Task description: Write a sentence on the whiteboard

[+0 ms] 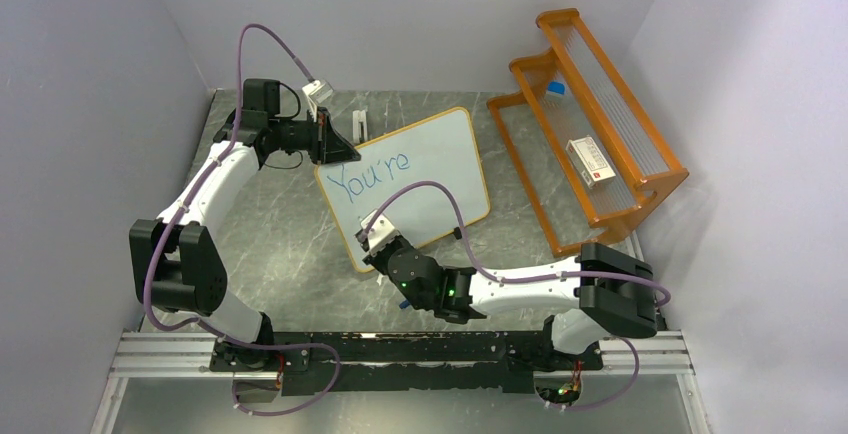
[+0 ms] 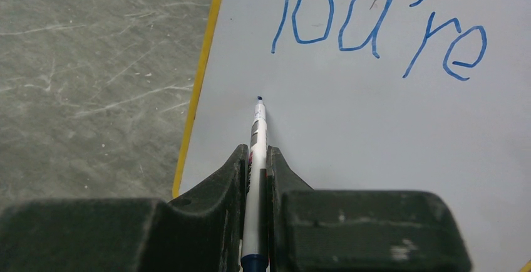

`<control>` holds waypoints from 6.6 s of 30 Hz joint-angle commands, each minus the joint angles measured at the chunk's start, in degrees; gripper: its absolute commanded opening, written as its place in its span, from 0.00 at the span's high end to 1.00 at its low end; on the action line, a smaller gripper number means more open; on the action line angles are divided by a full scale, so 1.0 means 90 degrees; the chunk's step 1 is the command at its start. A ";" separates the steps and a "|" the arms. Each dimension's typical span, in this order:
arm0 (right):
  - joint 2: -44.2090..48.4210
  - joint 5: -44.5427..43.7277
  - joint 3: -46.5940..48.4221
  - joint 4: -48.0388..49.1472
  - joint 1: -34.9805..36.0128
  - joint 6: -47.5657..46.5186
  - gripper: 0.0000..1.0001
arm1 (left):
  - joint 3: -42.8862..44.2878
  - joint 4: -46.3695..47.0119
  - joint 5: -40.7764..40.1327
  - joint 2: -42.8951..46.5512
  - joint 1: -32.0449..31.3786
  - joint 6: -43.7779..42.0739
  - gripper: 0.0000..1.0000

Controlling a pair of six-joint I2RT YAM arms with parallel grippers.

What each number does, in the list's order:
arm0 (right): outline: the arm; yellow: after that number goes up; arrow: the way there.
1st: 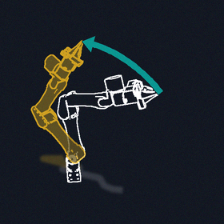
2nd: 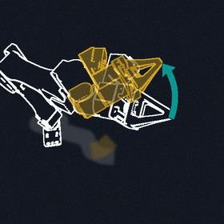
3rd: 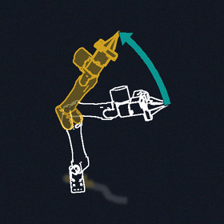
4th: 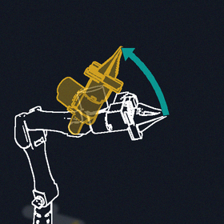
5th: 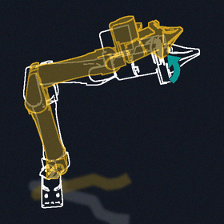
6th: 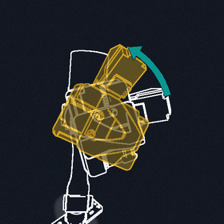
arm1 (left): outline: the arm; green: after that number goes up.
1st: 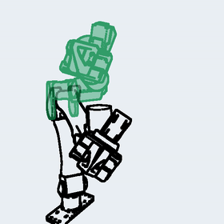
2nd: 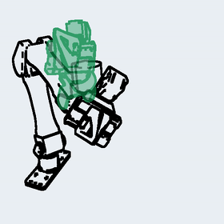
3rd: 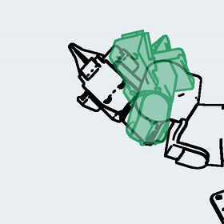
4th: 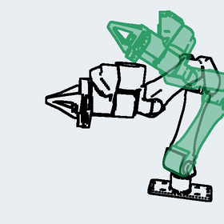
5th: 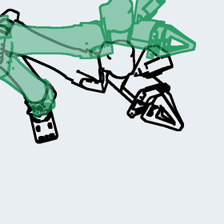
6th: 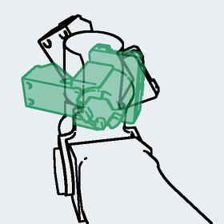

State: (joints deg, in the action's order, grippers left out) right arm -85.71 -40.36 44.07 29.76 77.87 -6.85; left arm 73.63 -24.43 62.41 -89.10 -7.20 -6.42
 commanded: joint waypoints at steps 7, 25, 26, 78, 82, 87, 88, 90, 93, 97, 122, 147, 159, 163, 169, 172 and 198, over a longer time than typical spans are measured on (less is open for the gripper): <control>0.0001 -0.0526 0.0129 -0.0093 0.0030 -0.0027 1.00 | -0.0139 0.0146 -0.0149 0.0162 0.0126 -0.0278 0.95; -0.0034 -0.0737 0.0176 0.0387 0.0018 -0.0262 1.00 | -0.0161 0.0189 -0.0113 0.0164 0.0125 -0.0243 0.95; -0.0044 -0.0716 0.0180 0.0422 0.0019 -0.0269 1.00 | -0.0158 0.0185 -0.0118 0.0164 0.0126 -0.0244 0.95; 0.0154 -0.0140 0.0041 -0.0884 0.0024 0.0125 1.00 | -0.0172 0.0204 -0.0154 0.0124 0.0117 -0.0196 0.95; 0.0188 -0.0273 -0.0013 -0.0829 0.0018 0.0054 1.00 | -0.0170 0.0204 -0.0158 0.0117 0.0117 -0.0196 0.95; 0.0214 -0.0406 -0.0041 -0.0744 -0.0007 0.0029 1.00 | -0.0171 0.0199 -0.0164 0.0112 0.0100 -0.0195 0.95; 0.0219 -0.0429 -0.0048 -0.0718 -0.0026 0.0029 1.00 | -0.0173 0.0195 -0.0162 0.0122 0.0097 -0.0204 0.95; 0.0252 -0.0465 -0.0067 -0.0660 -0.0043 0.0012 1.00 | -0.0173 0.0193 -0.0177 0.0124 0.0092 -0.0205 0.95; 0.0284 -0.0487 -0.0083 -0.0573 -0.0084 -0.0003 1.00 | -0.0168 0.0180 -0.0177 0.0107 0.0078 -0.0215 0.95; 0.0295 -0.0517 -0.0092 -0.0443 -0.0107 -0.0011 1.00 | -0.0171 0.0182 -0.0188 0.0098 0.0073 -0.0208 0.95; 0.0176 0.0216 0.0350 -0.0149 -0.0092 -0.0239 1.00 | -0.0158 0.0199 -0.0265 0.0085 0.0068 -0.0162 0.95; -0.0075 0.0098 0.0513 -0.0113 -0.0136 -0.0342 1.00 | -0.0153 0.0165 -0.0284 0.0066 0.0068 -0.0186 0.95; -0.0100 0.0036 0.0503 -0.0178 -0.0204 -0.0290 1.00 | -0.0151 0.0146 -0.0277 0.0067 0.0068 -0.0210 0.95; -0.0124 -0.0003 0.0513 -0.0198 -0.0225 -0.0270 1.00 | -0.0139 0.0141 -0.0284 0.0070 0.0068 -0.0215 0.95; -0.0111 -0.0111 0.0514 -0.0285 -0.0258 -0.0239 1.00 | -0.0143 0.0131 -0.0283 0.0056 0.0068 -0.0216 0.95; -0.0079 -0.0164 0.0490 -0.0342 -0.0291 -0.0197 1.00 | -0.0143 0.0128 -0.0287 0.0065 0.0068 -0.0215 0.95; 0.0351 -0.0282 0.0128 -0.0904 -0.0334 0.0312 1.00 | -0.0140 0.0126 -0.0320 0.0057 0.0068 -0.0215 0.95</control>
State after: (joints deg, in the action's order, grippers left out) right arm -83.88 -41.19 46.54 23.64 75.44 -5.93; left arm 73.06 -23.64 62.52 -88.92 -6.96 -5.61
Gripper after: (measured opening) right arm 0.152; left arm 0.086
